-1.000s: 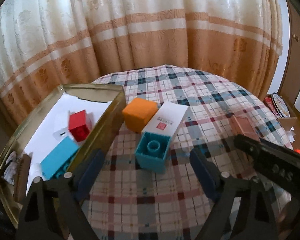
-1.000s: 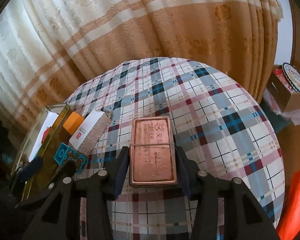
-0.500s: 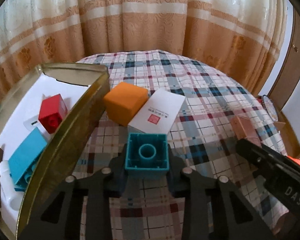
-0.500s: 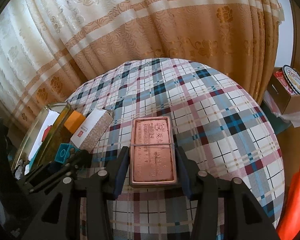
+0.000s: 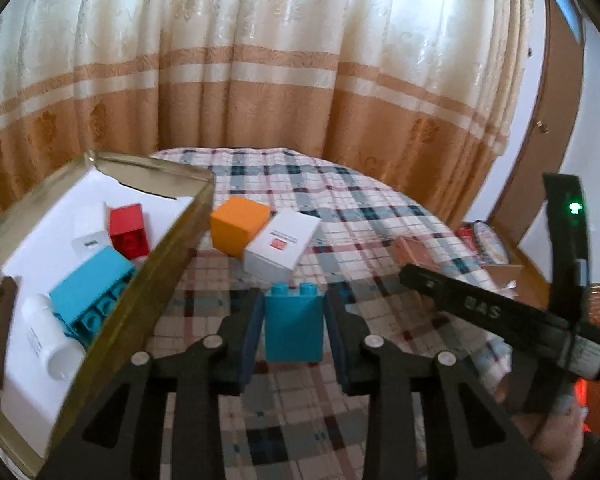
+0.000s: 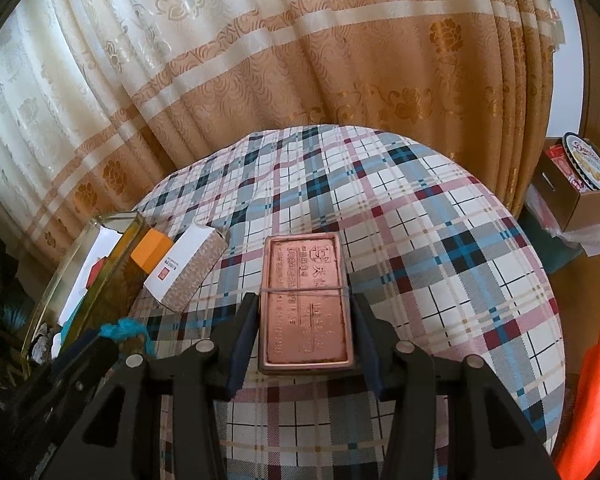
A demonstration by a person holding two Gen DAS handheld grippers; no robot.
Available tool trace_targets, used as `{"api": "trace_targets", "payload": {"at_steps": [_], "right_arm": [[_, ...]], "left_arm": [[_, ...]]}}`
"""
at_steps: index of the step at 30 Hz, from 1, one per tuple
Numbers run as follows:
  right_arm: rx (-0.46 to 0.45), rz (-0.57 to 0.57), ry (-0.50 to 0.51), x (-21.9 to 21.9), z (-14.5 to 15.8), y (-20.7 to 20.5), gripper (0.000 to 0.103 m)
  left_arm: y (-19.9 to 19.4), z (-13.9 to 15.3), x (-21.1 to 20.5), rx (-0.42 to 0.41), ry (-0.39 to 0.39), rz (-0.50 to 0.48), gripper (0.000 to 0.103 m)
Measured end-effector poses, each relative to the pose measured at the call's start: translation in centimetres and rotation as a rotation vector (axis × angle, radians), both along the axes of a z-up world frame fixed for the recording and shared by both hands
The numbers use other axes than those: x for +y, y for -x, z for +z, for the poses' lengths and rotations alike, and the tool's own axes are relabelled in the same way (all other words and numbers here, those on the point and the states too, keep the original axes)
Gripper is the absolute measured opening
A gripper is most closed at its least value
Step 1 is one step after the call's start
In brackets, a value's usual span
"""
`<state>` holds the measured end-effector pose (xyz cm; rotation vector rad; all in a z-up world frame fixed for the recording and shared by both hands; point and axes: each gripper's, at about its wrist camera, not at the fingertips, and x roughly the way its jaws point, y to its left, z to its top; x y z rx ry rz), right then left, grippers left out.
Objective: Organize rigid objects
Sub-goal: 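Carry the copper box and teal brick over the gold tray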
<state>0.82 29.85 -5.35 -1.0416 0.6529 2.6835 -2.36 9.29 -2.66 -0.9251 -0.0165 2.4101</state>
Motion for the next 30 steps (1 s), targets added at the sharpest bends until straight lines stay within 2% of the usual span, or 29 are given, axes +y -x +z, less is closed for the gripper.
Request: {"api": "trace_targets", "payload": {"at_steps": [2, 5, 7, 10, 14, 18, 30], "right_arm": [[0.007, -0.002, 0.001, 0.1, 0.1, -0.1, 0.049], [0.005, -0.006, 0.007, 0.2, 0.0, -0.2, 0.049], [0.002, -0.007, 0.012, 0.3, 0.0, -0.1, 0.049], [0.004, -0.008, 0.015, 0.3, 0.0, -0.2, 0.049], [0.012, -0.01, 0.011, 0.3, 0.1, -0.3, 0.049], [0.016, -0.013, 0.009, 0.3, 0.2, -0.4, 0.049], [0.038, -0.023, -0.041, -0.2, 0.9, -0.8, 0.049]], "left_arm": [[-0.1, -0.1, -0.6, -0.011, -0.034, -0.013, 0.031], [-0.5, 0.1, -1.1, -0.002, -0.042, -0.011, 0.031], [-0.9, 0.2, -0.8, 0.02, -0.022, 0.002, 0.031], [-1.4, 0.3, -0.1, 0.058, 0.05, 0.016, 0.031], [-1.7, 0.4, -0.1, 0.057, 0.043, 0.007, 0.031], [-2.3, 0.8, -0.1, 0.09, 0.077, 0.018, 0.031], [-2.7, 1.5, -1.0, 0.112, 0.061, 0.037, 0.031]]}}
